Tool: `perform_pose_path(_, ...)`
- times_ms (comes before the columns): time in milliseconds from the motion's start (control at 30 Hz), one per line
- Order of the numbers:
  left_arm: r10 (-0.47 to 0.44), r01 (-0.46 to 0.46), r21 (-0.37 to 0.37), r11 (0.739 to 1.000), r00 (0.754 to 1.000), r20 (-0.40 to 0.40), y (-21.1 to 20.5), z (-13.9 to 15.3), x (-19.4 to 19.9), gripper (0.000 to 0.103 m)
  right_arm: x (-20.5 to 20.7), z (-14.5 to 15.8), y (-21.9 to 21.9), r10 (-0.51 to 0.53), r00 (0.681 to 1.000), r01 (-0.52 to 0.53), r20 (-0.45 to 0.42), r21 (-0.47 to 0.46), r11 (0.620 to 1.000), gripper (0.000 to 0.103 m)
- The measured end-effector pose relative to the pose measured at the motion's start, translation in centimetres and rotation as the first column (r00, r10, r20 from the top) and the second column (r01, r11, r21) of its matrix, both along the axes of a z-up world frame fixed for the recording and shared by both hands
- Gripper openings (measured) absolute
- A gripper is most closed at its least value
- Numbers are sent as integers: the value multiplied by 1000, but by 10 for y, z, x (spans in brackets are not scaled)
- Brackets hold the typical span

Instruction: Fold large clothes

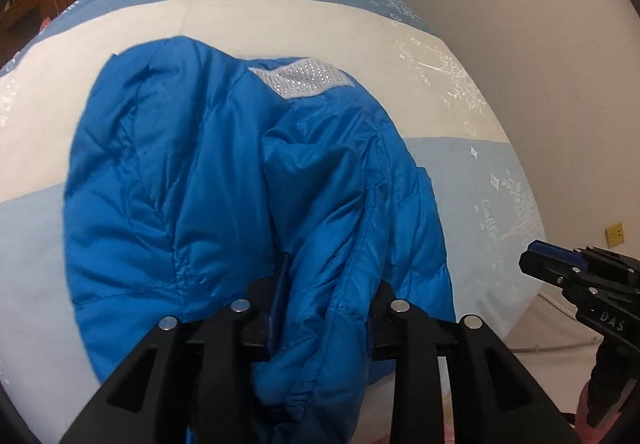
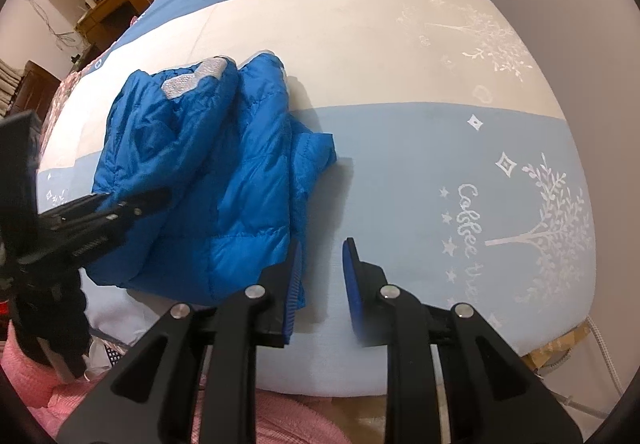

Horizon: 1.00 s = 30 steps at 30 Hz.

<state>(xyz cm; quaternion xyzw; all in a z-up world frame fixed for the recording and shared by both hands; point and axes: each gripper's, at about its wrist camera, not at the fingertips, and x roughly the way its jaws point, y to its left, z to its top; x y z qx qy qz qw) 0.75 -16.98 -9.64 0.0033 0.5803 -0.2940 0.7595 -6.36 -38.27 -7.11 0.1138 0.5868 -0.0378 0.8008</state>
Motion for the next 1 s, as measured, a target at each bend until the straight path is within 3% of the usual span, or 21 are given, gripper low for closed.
perform_pose_path(67,0,0,-35,999,1000,-4,4,5,-3,36,4,0,1,6,1000,-6,3,8,1000,22)
perform_pose_path(133,-9,7,-88,996,1000,-28,14,18,-6,42,9,4,2,12,1000,-13,15,28,1000,32)
perform_pose_path(167,-12,5,-136,991,999,-46,23,30,-9,47,12,6,3,19,1000,-20,23,40,999,38)
perform_pose_path(267,-23,2,-276,961,997,-73,48,62,-15,51,22,18,12,54,997,-57,53,51,997,40)
perform_pose_path(300,-9,-11,-303,953,998,-66,63,75,-17,52,25,21,16,66,996,-69,61,55,996,47)
perform_pose_path(367,49,-53,-262,964,999,-20,83,89,-16,52,34,27,27,91,993,-98,74,87,991,62)
perform_pose_path(433,134,-129,-82,988,988,71,106,91,-6,52,42,29,38,115,990,-124,78,116,986,67)
perform_pose_path(500,182,-190,55,980,975,130,119,84,2,52,52,26,50,135,989,-142,60,150,978,75)
perform_pose_path(567,193,-213,153,965,971,138,127,69,10,51,62,21,61,140,990,-144,36,200,969,76)
perform_pose_path(733,183,-206,229,951,976,118,126,36,14,51,87,2,81,121,992,-108,-35,252,962,81)
perform_pose_path(900,170,-190,211,959,979,111,128,28,16,51,107,-21,91,92,990,-59,-110,271,961,81)
perform_pose_path(933,171,-191,206,960,979,111,129,28,17,51,112,-26,97,98,988,-64,-118,263,963,80)
perform_pose_path(1000,173,-190,193,963,980,102,131,26,21,51,120,-34,106,105,985,-71,-136,239,968,61)
